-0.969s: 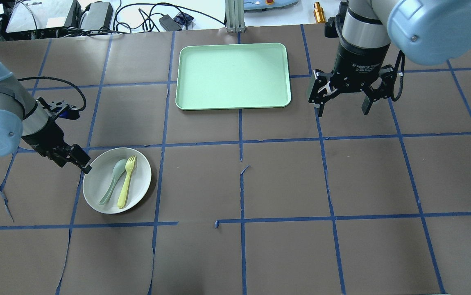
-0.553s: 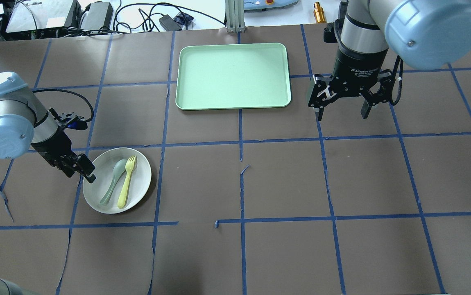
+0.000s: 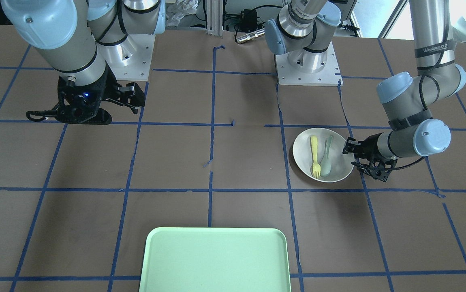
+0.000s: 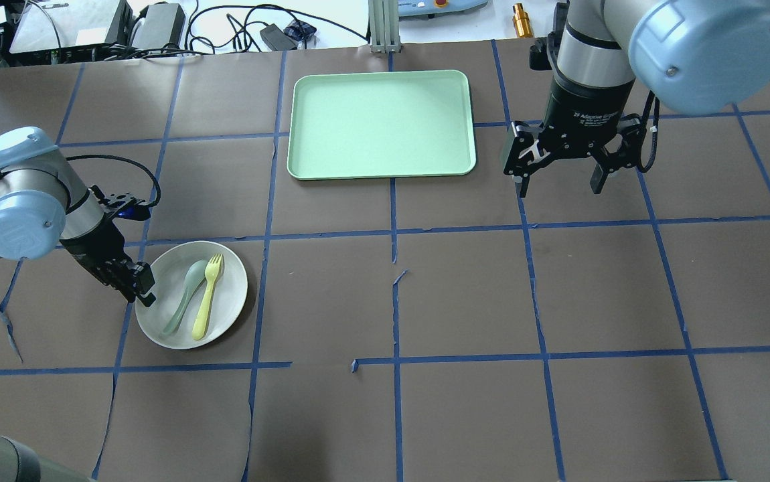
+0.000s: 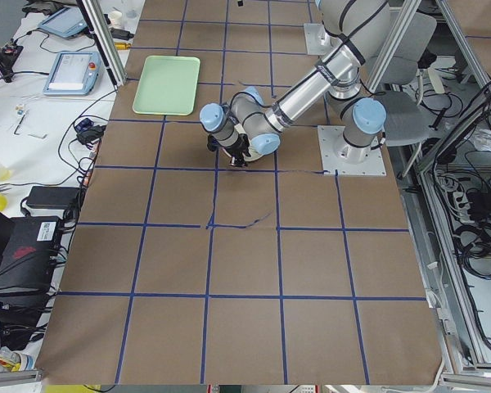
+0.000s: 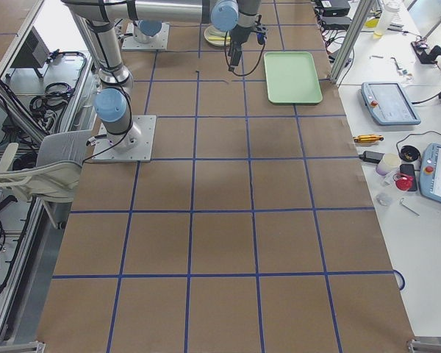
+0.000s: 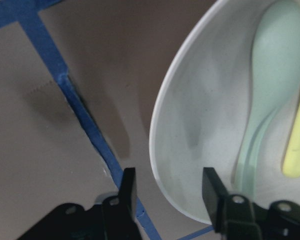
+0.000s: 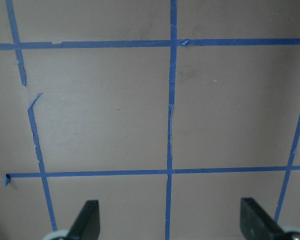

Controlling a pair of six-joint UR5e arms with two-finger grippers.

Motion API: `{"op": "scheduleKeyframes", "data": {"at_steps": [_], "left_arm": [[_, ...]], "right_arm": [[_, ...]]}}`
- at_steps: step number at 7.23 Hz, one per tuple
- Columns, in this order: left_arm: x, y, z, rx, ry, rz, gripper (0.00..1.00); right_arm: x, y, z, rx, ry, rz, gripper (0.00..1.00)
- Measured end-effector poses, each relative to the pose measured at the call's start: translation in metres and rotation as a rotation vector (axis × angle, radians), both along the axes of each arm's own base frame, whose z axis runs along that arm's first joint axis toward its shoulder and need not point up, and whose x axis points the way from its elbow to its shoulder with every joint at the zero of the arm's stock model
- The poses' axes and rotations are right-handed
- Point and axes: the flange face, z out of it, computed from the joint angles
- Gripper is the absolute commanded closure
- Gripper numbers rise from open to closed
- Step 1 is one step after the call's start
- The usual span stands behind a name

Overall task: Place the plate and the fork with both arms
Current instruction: 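Lower the left gripper and grasp the white plate's rim, then lift the plate with the left gripper and carry it onto the green tray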

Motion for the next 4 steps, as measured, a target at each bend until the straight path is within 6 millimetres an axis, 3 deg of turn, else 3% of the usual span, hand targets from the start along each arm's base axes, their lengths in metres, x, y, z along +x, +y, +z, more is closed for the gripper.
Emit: {"op": "scheduleKeyframes", "data": {"at_steps": [4], "left_arm": [[0.003, -0.015, 0.016, -0.04, -0.012, 0.016, 1.0]], "right_arm": [[0.0, -0.003, 0.003, -0.029, 0.0, 0.001, 0.0]]}}
